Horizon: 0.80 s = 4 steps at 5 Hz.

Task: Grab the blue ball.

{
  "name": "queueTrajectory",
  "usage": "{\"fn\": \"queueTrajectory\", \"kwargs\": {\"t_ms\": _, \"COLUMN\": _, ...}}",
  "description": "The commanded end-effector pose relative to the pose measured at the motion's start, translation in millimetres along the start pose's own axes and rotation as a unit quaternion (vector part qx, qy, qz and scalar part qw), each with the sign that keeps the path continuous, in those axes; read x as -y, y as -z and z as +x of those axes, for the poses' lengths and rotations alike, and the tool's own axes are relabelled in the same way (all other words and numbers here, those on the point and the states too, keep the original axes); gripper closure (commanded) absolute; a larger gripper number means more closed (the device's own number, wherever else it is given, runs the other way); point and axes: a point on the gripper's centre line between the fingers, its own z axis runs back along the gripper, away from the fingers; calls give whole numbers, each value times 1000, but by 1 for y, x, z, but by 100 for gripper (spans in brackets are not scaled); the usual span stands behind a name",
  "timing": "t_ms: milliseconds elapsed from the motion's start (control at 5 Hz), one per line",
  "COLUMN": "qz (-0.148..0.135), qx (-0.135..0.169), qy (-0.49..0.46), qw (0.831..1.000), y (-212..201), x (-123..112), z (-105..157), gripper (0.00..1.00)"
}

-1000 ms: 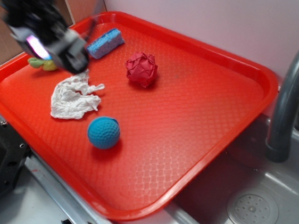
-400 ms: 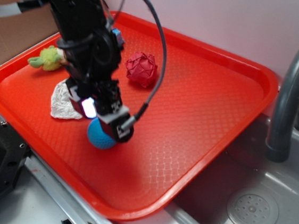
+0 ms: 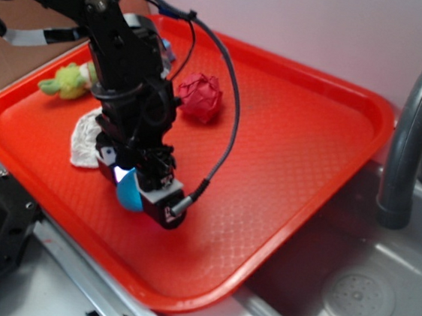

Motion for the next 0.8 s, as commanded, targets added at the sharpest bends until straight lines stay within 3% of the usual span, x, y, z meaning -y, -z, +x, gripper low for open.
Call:
{"fn": "queueTrajectory", "kwargs": {"t_ms": 0, "qz": 57, "qx": 9, "qy": -5, "qw": 998, "y": 4, "x": 8, "z": 2, "gripper": 100}}
{"fn": "queueTrajectory", "kwargs": {"t_ms": 200, "qz": 36, "qx": 23, "qy": -30, "qw": 999, "y": -8, "x": 2, "z": 3, "gripper": 100}}
{"fn": "queueTrajectory", "kwargs": {"t_ms": 400, "qz": -4, "qx": 36, "qy": -24, "qw": 999, "y": -55, "x": -5, "z": 11, "gripper": 100}}
{"fn": "queueTrajectory", "kwargs": {"t_ms": 600, "qz": -39, "qx": 109, "qy": -24, "qw": 993, "y": -109, "x": -14, "z": 16, "gripper": 100}}
